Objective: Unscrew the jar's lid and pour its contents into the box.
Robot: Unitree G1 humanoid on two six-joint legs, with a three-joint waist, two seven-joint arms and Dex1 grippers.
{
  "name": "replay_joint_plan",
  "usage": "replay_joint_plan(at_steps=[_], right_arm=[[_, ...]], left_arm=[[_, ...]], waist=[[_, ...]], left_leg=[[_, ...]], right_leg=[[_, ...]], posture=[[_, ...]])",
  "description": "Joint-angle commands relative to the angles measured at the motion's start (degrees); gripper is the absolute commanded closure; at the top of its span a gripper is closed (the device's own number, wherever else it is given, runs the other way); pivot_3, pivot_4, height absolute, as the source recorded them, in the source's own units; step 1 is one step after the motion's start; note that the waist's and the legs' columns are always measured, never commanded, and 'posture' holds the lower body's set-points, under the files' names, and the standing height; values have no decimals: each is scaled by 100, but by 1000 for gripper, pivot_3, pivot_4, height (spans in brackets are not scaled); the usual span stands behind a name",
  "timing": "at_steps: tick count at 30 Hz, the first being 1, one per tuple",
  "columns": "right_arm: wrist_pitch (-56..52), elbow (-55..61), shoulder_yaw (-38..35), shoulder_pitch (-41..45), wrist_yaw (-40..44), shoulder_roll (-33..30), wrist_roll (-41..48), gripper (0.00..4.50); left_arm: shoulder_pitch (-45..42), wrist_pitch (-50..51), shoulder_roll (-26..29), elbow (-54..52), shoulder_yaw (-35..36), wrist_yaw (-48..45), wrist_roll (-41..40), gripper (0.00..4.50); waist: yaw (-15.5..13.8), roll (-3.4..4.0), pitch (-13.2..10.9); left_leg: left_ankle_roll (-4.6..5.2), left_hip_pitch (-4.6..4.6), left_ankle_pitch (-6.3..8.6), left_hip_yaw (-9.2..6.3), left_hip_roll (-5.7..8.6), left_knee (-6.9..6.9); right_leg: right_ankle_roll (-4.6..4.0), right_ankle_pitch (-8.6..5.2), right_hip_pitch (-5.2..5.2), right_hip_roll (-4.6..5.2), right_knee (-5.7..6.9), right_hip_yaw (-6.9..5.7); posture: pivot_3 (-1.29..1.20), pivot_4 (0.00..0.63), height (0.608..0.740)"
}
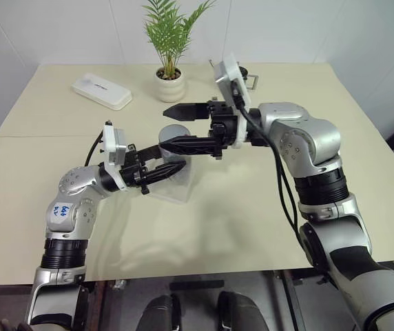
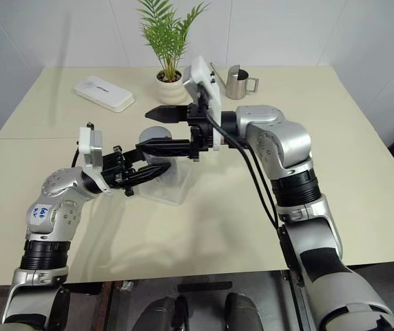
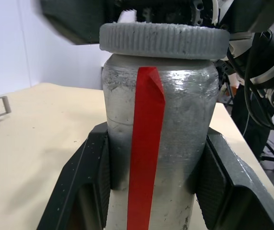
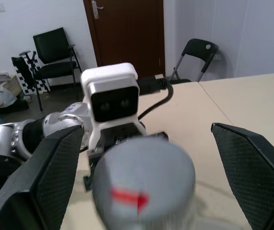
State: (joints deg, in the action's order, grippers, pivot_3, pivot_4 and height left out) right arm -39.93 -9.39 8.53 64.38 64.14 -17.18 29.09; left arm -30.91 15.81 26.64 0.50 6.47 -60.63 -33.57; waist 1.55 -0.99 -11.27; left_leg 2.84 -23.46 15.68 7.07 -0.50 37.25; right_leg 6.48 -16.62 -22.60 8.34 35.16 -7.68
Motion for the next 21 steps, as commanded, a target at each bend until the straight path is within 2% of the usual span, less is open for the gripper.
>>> replay_joint_plan(at_steps=[1,10,21], right_arm=[[92,164,32,71,-74,54,-62,27],[170,77,-131,29,-134,37,-88,27],[296,-236,-564,-134,244,-556,112,27]], left_arm=[[-87,-78,-6,-171,20,-9,-56,2528],[-114,-108,-7,-87,23,-43,-56,2528],[-131,-154,-44,-81,27,-31,-68,2528]], waist=[[6,0,0],[8,0,0],[4,0,0]], left_leg=[[0,0,0,1,2,-2],[1,0,0,2,1,0],[2,0,0,2,1,-1]], right_leg=[[0,0,-1,-1,-1,-1],[0,0,-1,-15,-1,-2],[0,0,0,-14,-2,-2]], posture=[[0,150,740],[0,150,740],[0,150,740]])
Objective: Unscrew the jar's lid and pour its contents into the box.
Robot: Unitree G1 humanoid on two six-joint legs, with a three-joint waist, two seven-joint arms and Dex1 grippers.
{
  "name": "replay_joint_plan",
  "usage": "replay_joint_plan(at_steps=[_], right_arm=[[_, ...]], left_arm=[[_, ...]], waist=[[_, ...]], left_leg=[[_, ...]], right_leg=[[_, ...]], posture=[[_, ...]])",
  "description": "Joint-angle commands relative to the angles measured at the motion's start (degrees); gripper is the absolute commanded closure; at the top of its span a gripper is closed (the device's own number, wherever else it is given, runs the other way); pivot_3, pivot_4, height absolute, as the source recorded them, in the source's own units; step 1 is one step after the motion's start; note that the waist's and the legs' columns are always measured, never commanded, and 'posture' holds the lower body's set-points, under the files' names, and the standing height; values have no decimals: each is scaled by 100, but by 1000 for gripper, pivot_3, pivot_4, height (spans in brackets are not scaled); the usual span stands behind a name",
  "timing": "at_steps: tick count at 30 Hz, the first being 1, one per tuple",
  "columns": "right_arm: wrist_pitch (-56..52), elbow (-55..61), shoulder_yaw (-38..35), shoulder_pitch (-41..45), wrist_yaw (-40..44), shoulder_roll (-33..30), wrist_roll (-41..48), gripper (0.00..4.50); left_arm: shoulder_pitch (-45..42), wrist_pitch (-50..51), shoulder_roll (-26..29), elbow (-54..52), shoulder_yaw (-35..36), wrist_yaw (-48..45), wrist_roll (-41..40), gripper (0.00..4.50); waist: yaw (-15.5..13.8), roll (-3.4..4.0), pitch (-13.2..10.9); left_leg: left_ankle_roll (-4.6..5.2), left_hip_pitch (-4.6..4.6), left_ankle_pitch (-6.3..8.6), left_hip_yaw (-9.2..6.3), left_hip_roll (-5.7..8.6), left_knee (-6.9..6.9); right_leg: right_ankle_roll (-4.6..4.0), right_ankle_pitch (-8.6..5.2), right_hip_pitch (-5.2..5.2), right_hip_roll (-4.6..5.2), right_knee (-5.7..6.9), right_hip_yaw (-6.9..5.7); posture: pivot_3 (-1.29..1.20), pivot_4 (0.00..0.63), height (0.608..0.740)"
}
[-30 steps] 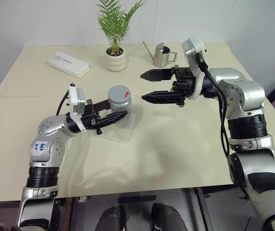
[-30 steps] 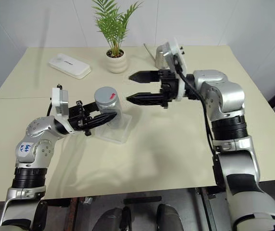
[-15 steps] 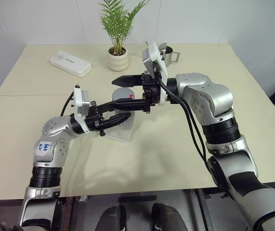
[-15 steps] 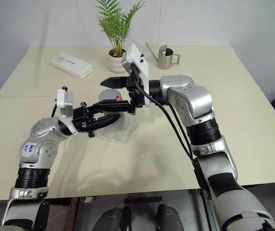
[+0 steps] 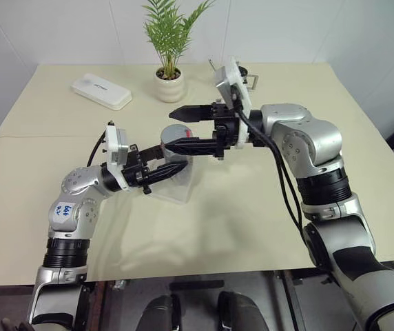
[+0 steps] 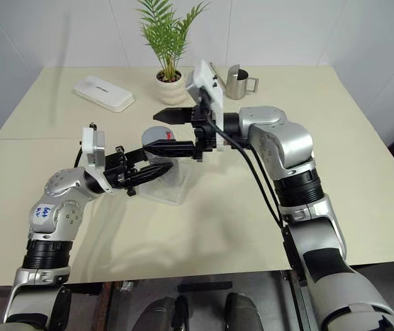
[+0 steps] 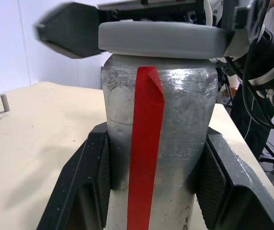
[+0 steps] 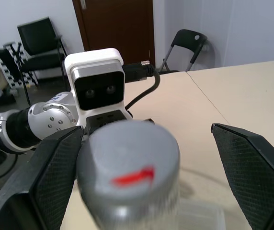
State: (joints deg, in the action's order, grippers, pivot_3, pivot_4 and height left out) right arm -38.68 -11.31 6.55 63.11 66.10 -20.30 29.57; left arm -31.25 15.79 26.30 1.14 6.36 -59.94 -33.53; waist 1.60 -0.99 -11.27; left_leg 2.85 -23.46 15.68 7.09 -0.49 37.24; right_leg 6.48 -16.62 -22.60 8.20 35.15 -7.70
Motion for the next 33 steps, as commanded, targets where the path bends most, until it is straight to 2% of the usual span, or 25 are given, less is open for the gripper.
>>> replay_joint_plan(at_steps=[1,15,19,23,33], right_arm=[[194,-74,-381,-16,82,-278,68,27],[550,-793,-664,183,298,-698,-49,27],[161,-198,-718,171,303,-480,405,27],[-101,444,-587,100,-32,-23,644,27],[204,537,229,45,-379,342,-53,27]], left_arm=[[-99,-155,-11,-140,40,-101,-74,2528],[-103,-161,4,-114,85,-116,-63,2528],[-109,-151,0,-110,82,-108,-62,2528],[-111,-139,-18,-103,53,-109,-54,2528],[-159,-127,-61,-80,-5,-107,-43,2528]], waist=[[-2,0,0],[1,0,0],[6,0,0],[15,0,0],[-3,0,0]], left_leg=[[0,0,0,0,0,0],[1,1,0,6,-3,1],[1,1,0,5,-5,0],[-1,2,-1,5,-11,0],[2,0,0,1,1,4]], right_leg=[[0,0,0,0,0,0],[0,0,1,0,-4,2],[0,0,1,0,-5,2],[0,0,1,4,-4,4],[1,1,1,15,0,3]], posture=[[0,150,740],[0,150,740],[0,150,740],[0,150,740],[0,150,740]])
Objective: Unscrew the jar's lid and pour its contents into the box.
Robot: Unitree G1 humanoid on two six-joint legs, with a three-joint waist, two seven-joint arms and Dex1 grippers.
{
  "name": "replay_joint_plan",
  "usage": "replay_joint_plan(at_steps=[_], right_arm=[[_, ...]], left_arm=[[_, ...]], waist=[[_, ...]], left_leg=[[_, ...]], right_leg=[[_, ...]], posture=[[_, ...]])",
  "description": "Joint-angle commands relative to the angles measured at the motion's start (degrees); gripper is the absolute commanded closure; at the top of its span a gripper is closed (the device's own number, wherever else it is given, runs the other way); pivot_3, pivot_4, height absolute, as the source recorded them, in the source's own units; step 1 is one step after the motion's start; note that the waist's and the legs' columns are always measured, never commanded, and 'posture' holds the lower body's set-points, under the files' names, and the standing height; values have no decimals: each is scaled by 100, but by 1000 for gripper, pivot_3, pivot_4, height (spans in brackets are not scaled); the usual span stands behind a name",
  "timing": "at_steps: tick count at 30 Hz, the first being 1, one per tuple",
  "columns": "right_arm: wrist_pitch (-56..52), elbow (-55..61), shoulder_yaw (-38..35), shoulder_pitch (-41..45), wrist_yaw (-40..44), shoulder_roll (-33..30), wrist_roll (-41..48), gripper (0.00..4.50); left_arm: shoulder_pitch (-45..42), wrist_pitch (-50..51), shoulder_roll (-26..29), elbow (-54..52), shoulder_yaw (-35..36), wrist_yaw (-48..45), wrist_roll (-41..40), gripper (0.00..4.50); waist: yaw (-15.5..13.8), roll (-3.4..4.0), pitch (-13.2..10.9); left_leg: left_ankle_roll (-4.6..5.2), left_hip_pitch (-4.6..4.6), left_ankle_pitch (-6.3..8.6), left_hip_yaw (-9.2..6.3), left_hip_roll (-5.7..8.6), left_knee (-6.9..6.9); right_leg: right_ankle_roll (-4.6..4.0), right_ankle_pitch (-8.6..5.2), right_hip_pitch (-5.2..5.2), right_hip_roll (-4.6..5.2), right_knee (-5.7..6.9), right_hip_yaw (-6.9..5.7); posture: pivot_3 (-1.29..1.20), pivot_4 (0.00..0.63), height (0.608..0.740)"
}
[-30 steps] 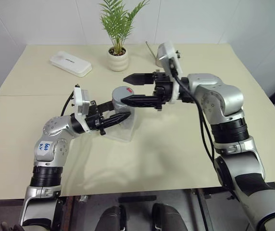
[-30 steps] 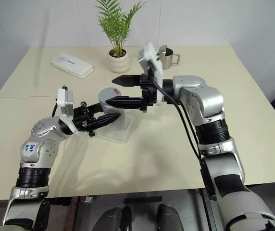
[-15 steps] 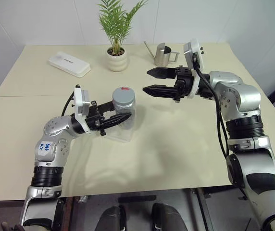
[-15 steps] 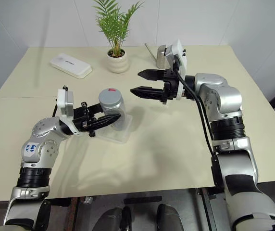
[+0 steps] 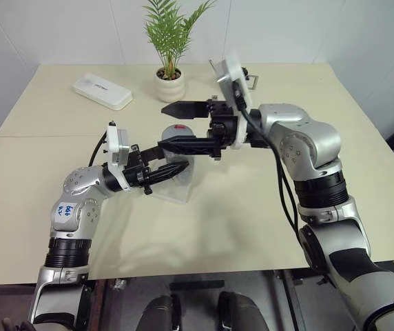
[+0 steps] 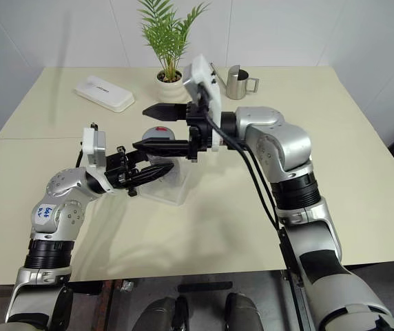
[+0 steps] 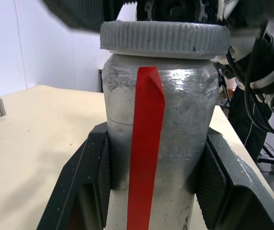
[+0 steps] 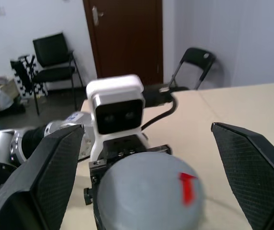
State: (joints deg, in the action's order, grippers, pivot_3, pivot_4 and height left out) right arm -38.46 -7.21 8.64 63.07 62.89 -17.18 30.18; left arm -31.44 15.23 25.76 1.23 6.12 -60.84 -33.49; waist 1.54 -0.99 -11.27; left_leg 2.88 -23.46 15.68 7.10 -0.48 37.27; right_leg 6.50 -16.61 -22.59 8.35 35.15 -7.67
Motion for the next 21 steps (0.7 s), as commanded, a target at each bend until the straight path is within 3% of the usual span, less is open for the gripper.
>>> replay_joint_plan(at_steps=[1,21], right_arm=[[204,121,30,47,-63,32,-138,27],[262,-119,-352,-62,378,-533,-17,27]], left_arm=[[-139,-70,-7,-94,19,-17,-48,2528],[-75,-56,27,-159,40,21,-68,2528]], waist=[[4,0,0],[6,0,0]], left_leg=[[0,0,0,0,0,-2],[0,0,0,1,-2,-3]], right_leg=[[0,0,-1,-1,-1,-1],[0,0,0,-15,-3,-2]], posture=[[0,150,740],[0,150,740]])
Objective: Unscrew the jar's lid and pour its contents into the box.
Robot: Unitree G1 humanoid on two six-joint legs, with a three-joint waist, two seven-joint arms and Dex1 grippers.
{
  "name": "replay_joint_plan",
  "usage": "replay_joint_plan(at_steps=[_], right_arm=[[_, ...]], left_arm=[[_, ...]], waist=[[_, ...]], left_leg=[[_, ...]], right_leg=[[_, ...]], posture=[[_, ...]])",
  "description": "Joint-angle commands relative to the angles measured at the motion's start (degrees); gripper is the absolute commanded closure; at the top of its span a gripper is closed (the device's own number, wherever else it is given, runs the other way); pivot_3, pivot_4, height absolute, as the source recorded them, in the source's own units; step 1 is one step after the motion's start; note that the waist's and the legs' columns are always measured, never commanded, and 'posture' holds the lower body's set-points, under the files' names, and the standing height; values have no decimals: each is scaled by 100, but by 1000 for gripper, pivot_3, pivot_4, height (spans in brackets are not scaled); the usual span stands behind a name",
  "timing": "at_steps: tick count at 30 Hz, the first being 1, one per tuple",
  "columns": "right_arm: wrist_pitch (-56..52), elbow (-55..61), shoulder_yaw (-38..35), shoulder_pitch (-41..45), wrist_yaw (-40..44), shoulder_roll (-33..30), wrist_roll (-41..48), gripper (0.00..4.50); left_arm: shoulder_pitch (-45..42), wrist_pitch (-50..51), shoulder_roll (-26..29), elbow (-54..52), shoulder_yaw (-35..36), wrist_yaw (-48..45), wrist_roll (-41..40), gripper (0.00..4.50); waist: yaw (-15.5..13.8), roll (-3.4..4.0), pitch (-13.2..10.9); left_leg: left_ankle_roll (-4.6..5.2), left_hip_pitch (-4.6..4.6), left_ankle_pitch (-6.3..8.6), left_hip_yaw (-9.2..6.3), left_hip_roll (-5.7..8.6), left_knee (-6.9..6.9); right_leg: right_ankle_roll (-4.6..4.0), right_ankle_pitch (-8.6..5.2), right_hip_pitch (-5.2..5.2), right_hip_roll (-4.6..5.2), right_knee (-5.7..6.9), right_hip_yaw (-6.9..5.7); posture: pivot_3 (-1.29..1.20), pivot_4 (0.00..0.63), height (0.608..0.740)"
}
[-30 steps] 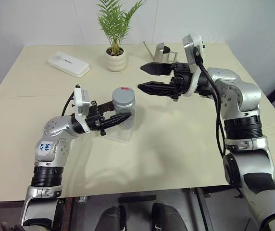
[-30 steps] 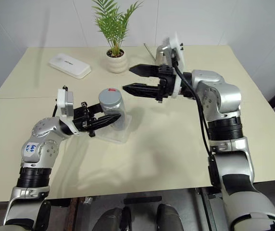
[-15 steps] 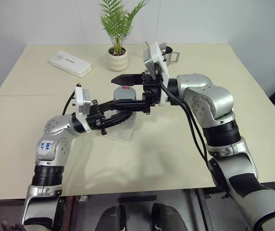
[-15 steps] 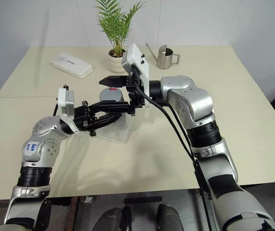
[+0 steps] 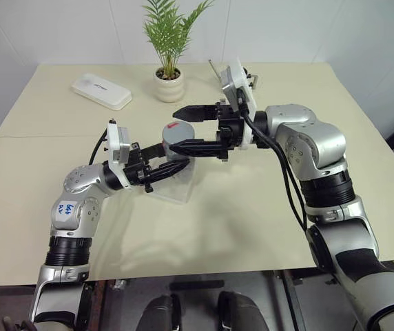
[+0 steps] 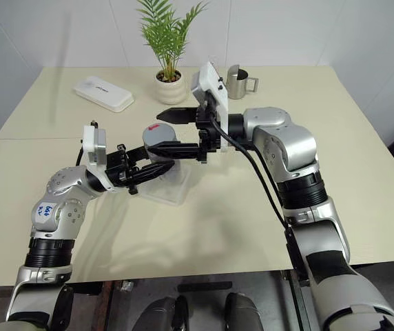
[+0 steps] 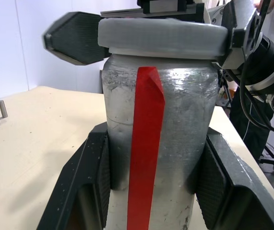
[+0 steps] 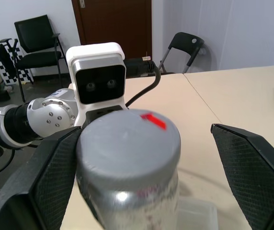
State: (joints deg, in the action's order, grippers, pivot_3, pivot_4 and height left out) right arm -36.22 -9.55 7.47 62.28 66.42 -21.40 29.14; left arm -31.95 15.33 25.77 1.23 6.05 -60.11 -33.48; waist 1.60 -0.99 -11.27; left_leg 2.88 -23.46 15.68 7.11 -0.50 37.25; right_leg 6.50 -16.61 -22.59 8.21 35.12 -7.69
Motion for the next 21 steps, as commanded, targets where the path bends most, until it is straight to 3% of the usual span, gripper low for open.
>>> replay_joint_plan(at_steps=[1,21], right_arm=[[39,115,-241,12,50,-131,101,27],[48,193,-298,-59,459,-209,322,27]], left_arm=[[-26,-64,29,-158,44,-54,-68,2528],[37,-25,72,-232,104,-62,-110,2528]], waist=[[0,0,0],[-1,0,0]], left_leg=[[0,0,0,0,0,0],[0,0,0,0,0,2]], right_leg=[[0,0,0,0,0,0],[0,0,0,1,0,0]], posture=[[0,150,740],[0,150,740]])
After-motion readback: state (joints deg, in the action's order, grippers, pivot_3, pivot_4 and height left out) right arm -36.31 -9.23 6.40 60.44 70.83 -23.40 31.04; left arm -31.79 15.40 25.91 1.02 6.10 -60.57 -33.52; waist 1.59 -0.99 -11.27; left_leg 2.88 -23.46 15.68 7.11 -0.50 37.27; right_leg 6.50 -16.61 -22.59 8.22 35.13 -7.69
